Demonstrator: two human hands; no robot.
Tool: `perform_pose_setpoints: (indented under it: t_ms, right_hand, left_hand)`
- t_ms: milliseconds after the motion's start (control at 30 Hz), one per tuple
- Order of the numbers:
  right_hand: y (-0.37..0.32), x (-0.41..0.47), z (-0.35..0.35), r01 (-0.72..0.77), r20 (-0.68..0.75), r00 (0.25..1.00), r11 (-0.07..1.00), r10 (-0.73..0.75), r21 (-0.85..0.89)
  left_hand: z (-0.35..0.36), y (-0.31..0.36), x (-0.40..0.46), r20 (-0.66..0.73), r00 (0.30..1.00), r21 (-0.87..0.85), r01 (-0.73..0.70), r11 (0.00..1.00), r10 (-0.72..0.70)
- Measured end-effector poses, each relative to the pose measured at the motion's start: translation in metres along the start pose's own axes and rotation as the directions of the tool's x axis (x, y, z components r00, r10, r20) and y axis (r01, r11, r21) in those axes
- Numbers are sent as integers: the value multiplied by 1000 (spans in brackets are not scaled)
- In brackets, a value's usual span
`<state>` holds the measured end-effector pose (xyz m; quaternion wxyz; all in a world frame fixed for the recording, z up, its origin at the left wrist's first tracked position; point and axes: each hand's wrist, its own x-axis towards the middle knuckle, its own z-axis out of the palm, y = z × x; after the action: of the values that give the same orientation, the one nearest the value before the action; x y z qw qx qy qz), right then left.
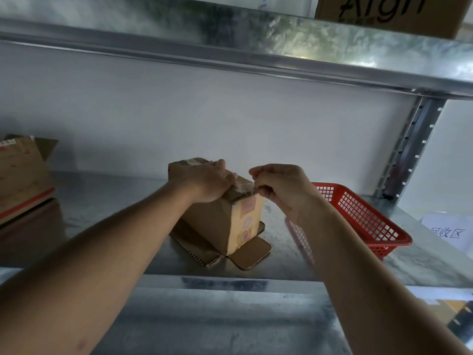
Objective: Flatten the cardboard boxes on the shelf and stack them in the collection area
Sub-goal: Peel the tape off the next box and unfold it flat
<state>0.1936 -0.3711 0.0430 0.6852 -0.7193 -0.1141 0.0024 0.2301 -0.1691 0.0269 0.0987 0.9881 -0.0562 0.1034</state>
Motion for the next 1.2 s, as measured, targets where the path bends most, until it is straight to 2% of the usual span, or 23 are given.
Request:
perform_pose_setpoints:
  t_ms: [100, 133, 200, 267, 300, 433, 500, 633, 667, 800, 933, 1100, 1200]
  right_hand:
    - [5, -3, 1, 242, 107, 970, 923, -219, -300]
    - [8, -2, 0, 289, 149, 957, 865, -249, -410]
    - [11, 1, -2, 369, 208, 927, 667, -312, -647]
    - [11, 4, -3, 417, 261, 899, 506, -352, -755]
    - [11, 5, -4, 422, 270, 897, 491, -351, -762]
    - [10, 11, -6, 427, 266, 891, 483, -368, -764]
    - [9, 15, -6, 410, 250, 902, 517, -352, -752]
    - [14, 24, -6, 254, 103, 965, 780, -239, -572]
    - [17, 24, -6, 221, 84, 974, 817, -209, -533]
    - [22, 25, -3, 205, 61, 977, 829, -203, -521]
    - [23, 26, 4, 194, -17, 966, 768, -258, -610]
    - [19, 22, 14, 175, -34, 967, 759, -251, -627]
    - [14, 20, 23, 145, -72, 970, 790, -232, -596]
  left_hand:
    - [-1, -2, 1, -36, 999, 66, 13, 998, -11]
    - [-1, -3, 2, -42, 999, 71, 11, 997, -8]
    - [0, -4, 5, -36, 999, 56, 2, 998, 0]
    - [2, -7, 8, -15, 1000, 20, -16, 1000, 17]
    - [3, -8, 10, -6, 1000, 3, -23, 1000, 23]
    - [4, -10, 12, 8, 999, -17, -39, 999, 39]
    - [3, -12, 13, 9, 999, -9, -48, 999, 48]
    - [2, -20, 15, 38, 996, -56, -84, 995, 87]
    - [2, -22, 15, 40, 995, -78, -86, 993, 89]
    - [4, -25, 15, 25, 993, -185, -109, 977, 116]
    - [4, -23, 14, -13, 985, -181, -169, 969, 170]
    - [-13, -14, 9, -83, 989, 89, 128, 988, -121]
    - [-18, -11, 3, -130, 975, 53, 190, 980, -182]
